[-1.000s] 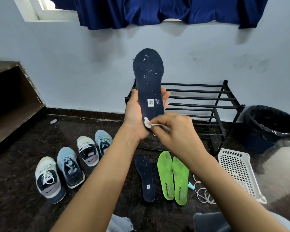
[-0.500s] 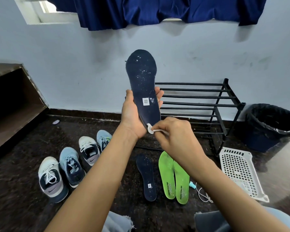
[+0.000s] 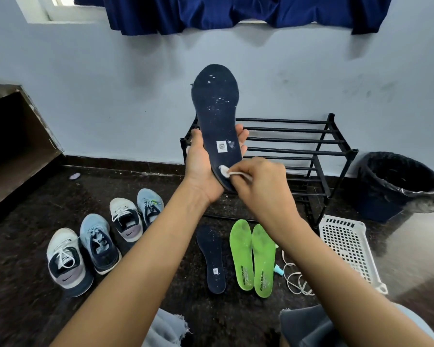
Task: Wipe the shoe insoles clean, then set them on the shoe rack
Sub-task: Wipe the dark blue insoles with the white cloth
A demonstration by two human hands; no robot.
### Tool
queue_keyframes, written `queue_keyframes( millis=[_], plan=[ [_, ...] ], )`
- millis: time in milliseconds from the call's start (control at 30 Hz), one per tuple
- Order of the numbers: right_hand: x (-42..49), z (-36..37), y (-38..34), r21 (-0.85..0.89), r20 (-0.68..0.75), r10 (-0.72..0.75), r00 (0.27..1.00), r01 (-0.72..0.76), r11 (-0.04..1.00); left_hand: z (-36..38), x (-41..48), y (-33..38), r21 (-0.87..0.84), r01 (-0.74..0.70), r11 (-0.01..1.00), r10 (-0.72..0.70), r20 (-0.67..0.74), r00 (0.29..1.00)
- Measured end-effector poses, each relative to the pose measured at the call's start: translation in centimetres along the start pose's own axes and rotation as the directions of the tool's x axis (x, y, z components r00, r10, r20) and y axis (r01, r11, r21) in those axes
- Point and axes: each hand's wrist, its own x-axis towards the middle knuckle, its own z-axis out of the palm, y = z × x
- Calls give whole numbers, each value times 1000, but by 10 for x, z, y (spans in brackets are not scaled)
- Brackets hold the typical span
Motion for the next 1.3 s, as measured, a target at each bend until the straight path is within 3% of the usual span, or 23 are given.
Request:
queue_keyframes(
  millis=[33, 100, 233, 333, 467, 567, 667, 733, 867, 1033, 1200, 1300],
  plan=[
    [2, 3, 1, -37, -46, -12, 999, 11, 999, 2, 0, -3, -6, 8, 1000, -8, -4, 1000],
    [6, 6, -1, 48, -104, 16, 994, -11, 999, 3, 1, -5, -21, 11, 1000, -11, -17, 1000],
    [3, 0, -7, 222, 37, 65, 997, -72, 972, 0, 0, -1, -26, -6, 1000, 6, -15, 1000],
    [2, -4, -1, 107, 104, 8, 995, -19, 994, 0, -2, 1, -17, 7, 1000, -7, -7, 1000],
    [7, 1, 6, -138, -73, -87, 994, 77, 987, 4, -3, -2, -46, 24, 999, -23, 27, 999],
    [8, 6, 1, -75, -181, -91, 979, 78, 994, 7, -3, -5, -45, 27, 999, -26, 30, 999],
    [4, 5, -4, 77, -103, -88, 991, 96, 992, 4, -1, -2, -43, 12, 999, -11, 16, 1000],
    [3, 4, -3, -7, -82, -142, 987, 142, 990, 3, -1, 0, -64, 15, 998, -13, 25, 1000],
    [15, 3, 3, -160, -192, -132, 972, 102, 982, 9, -3, -3, -41, 31, 999, -29, 67, 997],
    [7, 1, -5, 127, -36, -78, 996, 82, 989, 3, -1, -1, -47, 3, 999, -2, 21, 1000],
    [16, 0, 5, -103, -186, -120, 975, 103, 989, 8, -1, -1, -54, 25, 998, -22, 48, 999],
    [10, 3, 1, 75, -112, -76, 991, 84, 994, 5, 0, 0, -45, 13, 999, -12, 19, 1000]
  ],
)
